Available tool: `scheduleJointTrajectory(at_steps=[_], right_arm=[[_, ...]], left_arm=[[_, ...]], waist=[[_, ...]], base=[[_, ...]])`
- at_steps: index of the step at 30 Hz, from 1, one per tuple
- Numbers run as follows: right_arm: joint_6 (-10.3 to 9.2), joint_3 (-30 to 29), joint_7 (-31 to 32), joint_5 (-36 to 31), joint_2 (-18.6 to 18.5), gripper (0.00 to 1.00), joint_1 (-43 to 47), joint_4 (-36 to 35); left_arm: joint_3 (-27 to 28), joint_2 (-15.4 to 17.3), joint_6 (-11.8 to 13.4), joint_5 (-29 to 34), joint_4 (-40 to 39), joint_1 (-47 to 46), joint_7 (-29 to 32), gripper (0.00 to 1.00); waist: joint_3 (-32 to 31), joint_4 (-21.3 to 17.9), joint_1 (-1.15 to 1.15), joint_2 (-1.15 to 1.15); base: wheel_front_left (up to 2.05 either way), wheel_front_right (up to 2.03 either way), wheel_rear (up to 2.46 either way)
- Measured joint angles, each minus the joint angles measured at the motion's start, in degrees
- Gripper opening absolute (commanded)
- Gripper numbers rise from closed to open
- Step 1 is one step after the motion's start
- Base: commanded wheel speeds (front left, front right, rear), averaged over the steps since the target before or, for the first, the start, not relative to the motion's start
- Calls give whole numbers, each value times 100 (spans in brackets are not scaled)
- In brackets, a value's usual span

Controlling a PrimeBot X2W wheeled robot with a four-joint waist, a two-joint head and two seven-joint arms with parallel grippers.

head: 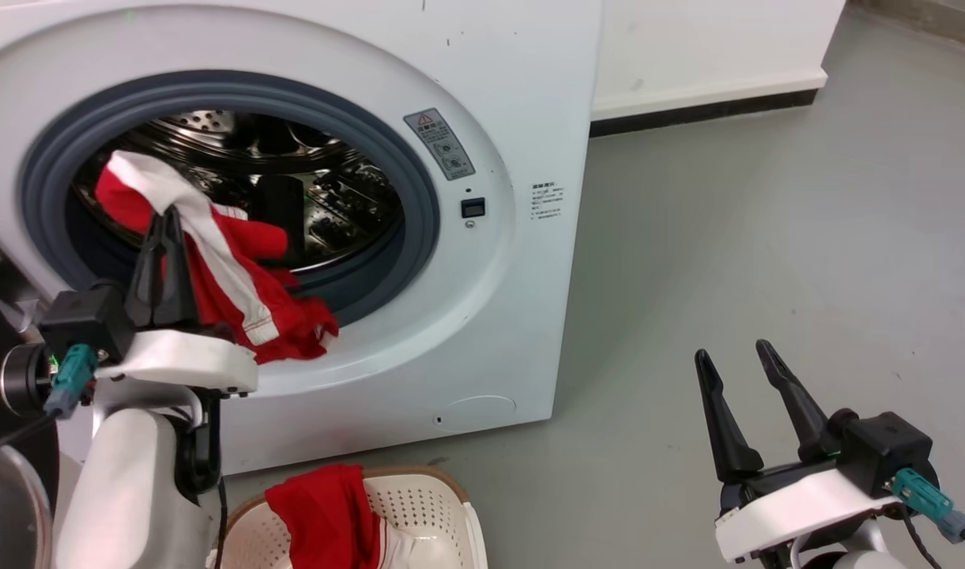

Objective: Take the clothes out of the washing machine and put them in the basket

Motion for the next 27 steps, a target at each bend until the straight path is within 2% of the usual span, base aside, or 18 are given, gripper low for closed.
scheduleJointTrajectory(at_steps=[6, 13, 17, 21, 27], right_arm=[[0, -2, 102, -13, 0, 100, 169, -99], [0, 0, 160, -34, 0, 100, 281, -205], [0, 5, 190, -40, 0, 100, 311, -264], [0, -19, 212, -52, 0, 100, 334, -309], [0, -32, 232, -65, 0, 100, 302, -389]], left_arm=[[-82, -87, 82, 43, -965, 404, 58, 0], [-270, -152, 250, 120, -2235, 1092, 495, 0], [-407, -254, 328, 112, -2674, 1738, 780, 0], [-522, -476, 431, -66, -2646, 2447, 956, 0], [-687, -697, 399, -357, -1610, 2988, 856, 0]], waist=[[-223, 170, 0, 0], [-336, 342, 0, 0], [-322, 411, 1, 0], [-268, 496, 1, 0], [-33, 613, 2, 0]], base=[[0, 0, 0], [0, 0, 0], [0, 0, 0], [0, 0, 0], [0, 0, 0]])
